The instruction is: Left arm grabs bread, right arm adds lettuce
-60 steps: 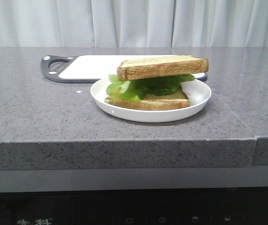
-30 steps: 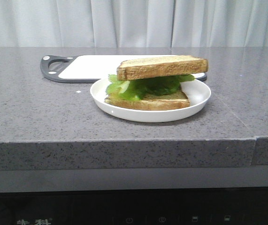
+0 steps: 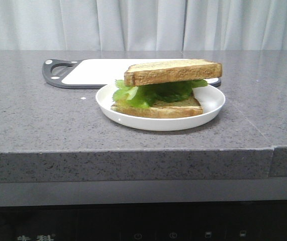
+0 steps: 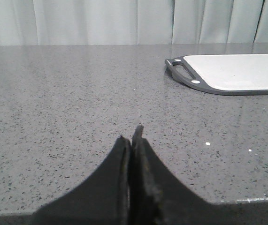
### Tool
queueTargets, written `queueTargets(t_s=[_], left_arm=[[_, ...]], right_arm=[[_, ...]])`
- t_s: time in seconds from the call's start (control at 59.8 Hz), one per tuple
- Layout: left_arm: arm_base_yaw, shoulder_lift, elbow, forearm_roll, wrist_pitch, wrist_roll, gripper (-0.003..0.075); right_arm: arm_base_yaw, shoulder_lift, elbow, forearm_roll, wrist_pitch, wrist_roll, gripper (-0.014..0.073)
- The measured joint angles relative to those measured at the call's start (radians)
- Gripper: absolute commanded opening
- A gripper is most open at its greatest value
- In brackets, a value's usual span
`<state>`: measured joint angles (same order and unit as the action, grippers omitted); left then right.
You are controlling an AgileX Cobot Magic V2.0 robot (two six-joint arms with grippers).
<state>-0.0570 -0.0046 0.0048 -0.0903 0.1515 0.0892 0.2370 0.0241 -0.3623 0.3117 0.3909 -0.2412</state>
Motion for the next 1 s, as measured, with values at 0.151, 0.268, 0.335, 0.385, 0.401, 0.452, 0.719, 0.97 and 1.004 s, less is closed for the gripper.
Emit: queueTargets(t_s=[0.151, 0.268, 0.335, 0.385, 0.401, 0.452, 0.719, 0.97, 1.004], left_arm=[[0.0, 0.0, 0.0, 0.0, 0.0, 0.0, -0.002], [0.0, 0.0, 0.0, 0.0, 0.0, 0.0, -0.002], [0.0, 0.0, 0.0, 0.0, 0.0, 0.0, -0.002], [0.0, 0.0, 0.0, 0.0, 0.0, 0.0, -0.002], [0.0, 0.0, 0.0, 0.0, 0.0, 0.0, -0.002], [0.0, 0.0, 0.0, 0.0, 0.0, 0.0, -0.0021], [0.0, 0.0, 0.0, 0.0, 0.0, 0.0, -0.0021], [0.0, 0.0, 0.0, 0.0, -0.003, 0.0, -0.0021], [0.0, 0.0, 0.0, 0.0, -0.003, 0.0, -0.0021]], right_arm=[[0.0, 0.0, 0.0, 0.0, 0.0, 0.0, -0.006], [0.0, 0.0, 0.0, 0.0, 0.0, 0.0, -0.006], [0.0, 0.0, 0.0, 0.0, 0.0, 0.0, -0.006], [0.0, 0.0, 0.0, 0.0, 0.0, 0.0, -0.006], [0.0, 0.0, 0.0, 0.0, 0.0, 0.0, -0.006], [0.0, 0.0, 0.0, 0.0, 0.0, 0.0, -0.006], [-0.058, -0.023, 0.131, -0.004, -0.1, 0.002, -0.006], [-0.146, -0.034, 0.377, -0.097, -0.227, 0.141, -0.006], [-0.147, -0.034, 0.384, -0.112, -0.239, 0.157, -0.006]])
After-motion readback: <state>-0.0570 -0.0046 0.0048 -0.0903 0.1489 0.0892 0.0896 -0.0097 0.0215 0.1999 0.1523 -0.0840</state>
